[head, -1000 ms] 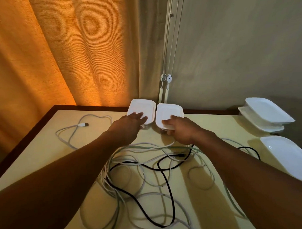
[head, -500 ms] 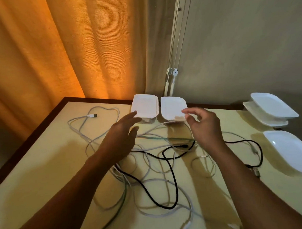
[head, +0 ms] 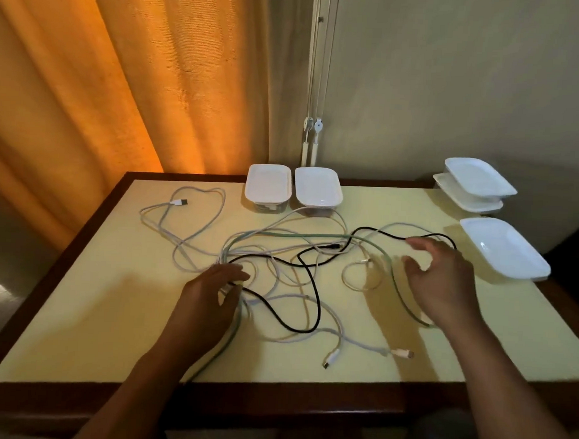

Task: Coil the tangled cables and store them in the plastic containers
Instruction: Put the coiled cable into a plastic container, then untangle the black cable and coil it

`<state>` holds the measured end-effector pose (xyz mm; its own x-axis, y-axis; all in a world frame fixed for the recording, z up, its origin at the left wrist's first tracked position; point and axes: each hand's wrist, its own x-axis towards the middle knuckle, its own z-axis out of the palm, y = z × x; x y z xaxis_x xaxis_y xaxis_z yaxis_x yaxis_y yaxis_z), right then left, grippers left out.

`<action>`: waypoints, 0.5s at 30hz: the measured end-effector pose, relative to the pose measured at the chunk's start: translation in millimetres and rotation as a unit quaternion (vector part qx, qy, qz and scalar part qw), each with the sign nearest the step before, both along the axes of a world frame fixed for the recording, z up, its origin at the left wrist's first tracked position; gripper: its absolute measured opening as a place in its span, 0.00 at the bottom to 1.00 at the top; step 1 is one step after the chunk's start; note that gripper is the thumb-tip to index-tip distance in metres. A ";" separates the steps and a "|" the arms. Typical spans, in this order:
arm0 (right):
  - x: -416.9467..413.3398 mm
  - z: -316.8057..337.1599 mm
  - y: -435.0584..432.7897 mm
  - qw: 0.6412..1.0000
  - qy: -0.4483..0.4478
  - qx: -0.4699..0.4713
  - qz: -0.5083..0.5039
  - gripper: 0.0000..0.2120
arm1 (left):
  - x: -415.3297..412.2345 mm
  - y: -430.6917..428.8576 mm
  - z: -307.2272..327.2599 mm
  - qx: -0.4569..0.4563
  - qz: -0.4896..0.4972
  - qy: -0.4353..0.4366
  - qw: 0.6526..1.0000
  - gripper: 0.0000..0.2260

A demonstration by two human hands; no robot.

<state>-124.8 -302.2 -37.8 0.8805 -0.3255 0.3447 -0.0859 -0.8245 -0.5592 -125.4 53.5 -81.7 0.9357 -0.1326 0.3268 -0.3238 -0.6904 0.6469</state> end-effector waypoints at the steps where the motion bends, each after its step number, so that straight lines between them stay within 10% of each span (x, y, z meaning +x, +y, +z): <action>1: 7.9 -1.0 -16.6 0.999 0.019 -0.034 -0.030 0.18 | -0.8 -3.9 1.4 -0.003 -0.001 -0.008 1.000 0.12; 8: 33.4 -6.4 -103.8 0.949 0.216 -0.147 -0.179 0.19 | -1.9 -19.3 4.5 -0.036 0.016 -0.024 0.999 0.14; 15: 17.8 -25.0 -99.5 0.967 0.095 -0.143 -0.191 0.15 | 1.1 -29.8 7.8 -0.062 0.020 -0.020 0.998 0.15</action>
